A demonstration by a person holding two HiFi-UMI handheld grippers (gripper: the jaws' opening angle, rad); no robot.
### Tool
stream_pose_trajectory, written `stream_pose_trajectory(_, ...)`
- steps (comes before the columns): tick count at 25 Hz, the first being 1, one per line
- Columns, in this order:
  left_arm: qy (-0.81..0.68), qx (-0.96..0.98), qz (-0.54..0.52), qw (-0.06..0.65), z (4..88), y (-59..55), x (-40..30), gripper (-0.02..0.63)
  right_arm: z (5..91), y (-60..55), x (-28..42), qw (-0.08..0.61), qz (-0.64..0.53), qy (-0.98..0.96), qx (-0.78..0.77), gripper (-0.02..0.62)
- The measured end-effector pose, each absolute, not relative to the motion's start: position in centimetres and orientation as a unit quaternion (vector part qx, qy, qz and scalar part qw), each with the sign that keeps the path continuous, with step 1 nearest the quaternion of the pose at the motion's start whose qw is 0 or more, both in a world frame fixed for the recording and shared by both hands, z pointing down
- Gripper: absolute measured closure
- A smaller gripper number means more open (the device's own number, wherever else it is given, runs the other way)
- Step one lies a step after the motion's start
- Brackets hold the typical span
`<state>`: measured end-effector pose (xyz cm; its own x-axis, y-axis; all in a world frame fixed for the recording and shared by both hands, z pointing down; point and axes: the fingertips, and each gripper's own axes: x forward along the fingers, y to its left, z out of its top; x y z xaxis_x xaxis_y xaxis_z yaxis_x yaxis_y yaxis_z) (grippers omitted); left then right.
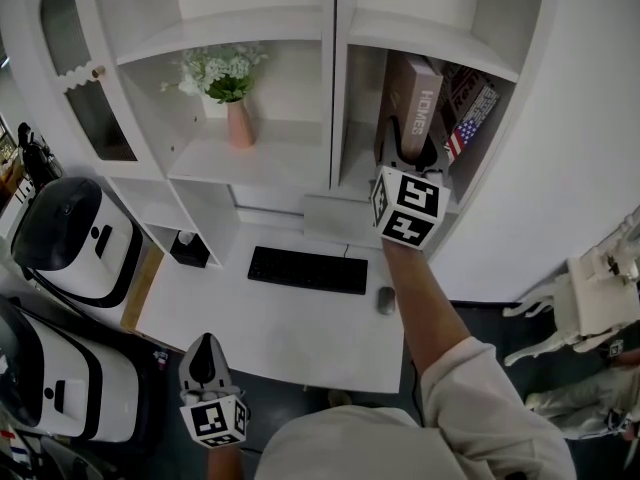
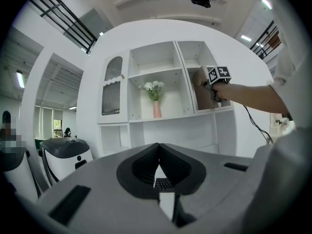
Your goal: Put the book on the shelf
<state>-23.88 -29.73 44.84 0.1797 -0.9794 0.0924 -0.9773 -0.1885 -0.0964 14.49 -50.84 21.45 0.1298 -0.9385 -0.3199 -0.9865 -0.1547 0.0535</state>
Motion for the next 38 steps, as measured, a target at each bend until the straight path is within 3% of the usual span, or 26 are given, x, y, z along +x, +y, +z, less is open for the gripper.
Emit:
stream_pose_trajectory(26,0.655,-0.752,-0.074,-0.007,45.8,-31.2,-24.6,0.604,21.4,-55.5,14.9,0.087,0.138,0.61,-0.775,0.41)
stream_pose_trajectory(32,0.654,-0.753,-0.07,-0.007,45.7,-30.9,-24.7,0.604,21.3,-55.0,14.3,0.078,0.137,0.619,-0.77,0.367)
stream_pose_trajectory(38,0.653,-0.754,-0.068,-0.005,45.6,-30.1,-24.8,0.604,21.7,-53.9,13.9,0.069,0.133,0.624,-0.767,0.368)
